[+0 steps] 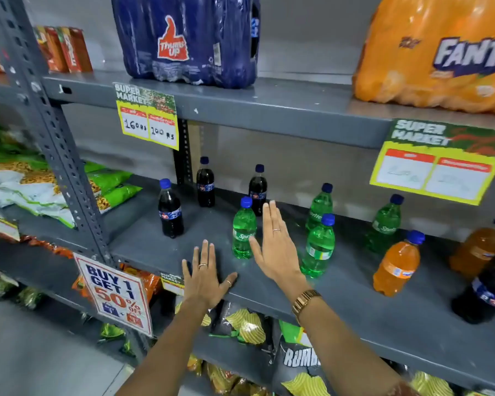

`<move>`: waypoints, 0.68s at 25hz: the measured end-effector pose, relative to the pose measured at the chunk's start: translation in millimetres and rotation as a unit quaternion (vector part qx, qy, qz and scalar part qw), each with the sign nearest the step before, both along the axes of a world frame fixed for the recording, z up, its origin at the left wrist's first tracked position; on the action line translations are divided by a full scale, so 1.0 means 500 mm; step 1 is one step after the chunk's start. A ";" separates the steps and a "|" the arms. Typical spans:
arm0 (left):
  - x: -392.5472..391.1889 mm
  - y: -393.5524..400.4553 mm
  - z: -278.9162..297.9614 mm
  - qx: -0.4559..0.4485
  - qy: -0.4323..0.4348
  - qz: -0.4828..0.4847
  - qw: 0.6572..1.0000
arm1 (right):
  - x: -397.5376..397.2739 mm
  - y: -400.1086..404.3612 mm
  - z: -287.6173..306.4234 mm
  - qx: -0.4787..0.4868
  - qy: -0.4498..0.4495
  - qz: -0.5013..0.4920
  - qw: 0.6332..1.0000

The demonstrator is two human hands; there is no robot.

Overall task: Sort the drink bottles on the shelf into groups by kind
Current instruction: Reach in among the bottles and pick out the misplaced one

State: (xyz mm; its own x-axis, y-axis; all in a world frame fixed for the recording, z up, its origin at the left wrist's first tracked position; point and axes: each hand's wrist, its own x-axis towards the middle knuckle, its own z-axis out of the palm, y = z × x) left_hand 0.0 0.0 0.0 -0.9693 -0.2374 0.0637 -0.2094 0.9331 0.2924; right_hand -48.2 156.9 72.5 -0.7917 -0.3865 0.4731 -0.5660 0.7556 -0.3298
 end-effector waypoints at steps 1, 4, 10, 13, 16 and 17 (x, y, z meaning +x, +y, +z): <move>-0.005 -0.003 -0.004 -0.008 -0.021 -0.003 1.000 | -0.008 -0.012 -0.003 -0.007 -0.011 0.003 1.000; -0.015 -0.006 -0.013 -0.023 -0.004 0.003 1.000 | -0.034 -0.037 -0.004 -0.022 -0.041 0.023 0.999; -0.020 -0.005 -0.023 -0.036 -0.016 0.014 0.999 | -0.053 -0.055 -0.023 -0.058 -0.102 0.037 0.992; -0.020 -0.005 -0.022 -0.038 -0.022 0.013 0.999 | -0.052 -0.062 -0.020 -0.068 -0.103 0.029 0.992; -0.020 -0.005 -0.017 -0.041 -0.033 0.010 0.999 | -0.045 -0.055 -0.018 -0.078 -0.107 0.027 0.991; -0.019 -0.005 -0.016 -0.041 -0.040 0.007 0.998 | -0.038 -0.047 -0.019 -0.076 -0.106 0.024 0.991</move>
State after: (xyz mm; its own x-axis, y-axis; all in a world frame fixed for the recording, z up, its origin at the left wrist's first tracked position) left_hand -9.6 -2.7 -7.8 -0.9688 -0.2479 0.0062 -0.2418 0.9500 0.1975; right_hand -67.2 133.1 63.1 -0.8622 -0.3624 0.3538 -0.5054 0.6620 -0.5535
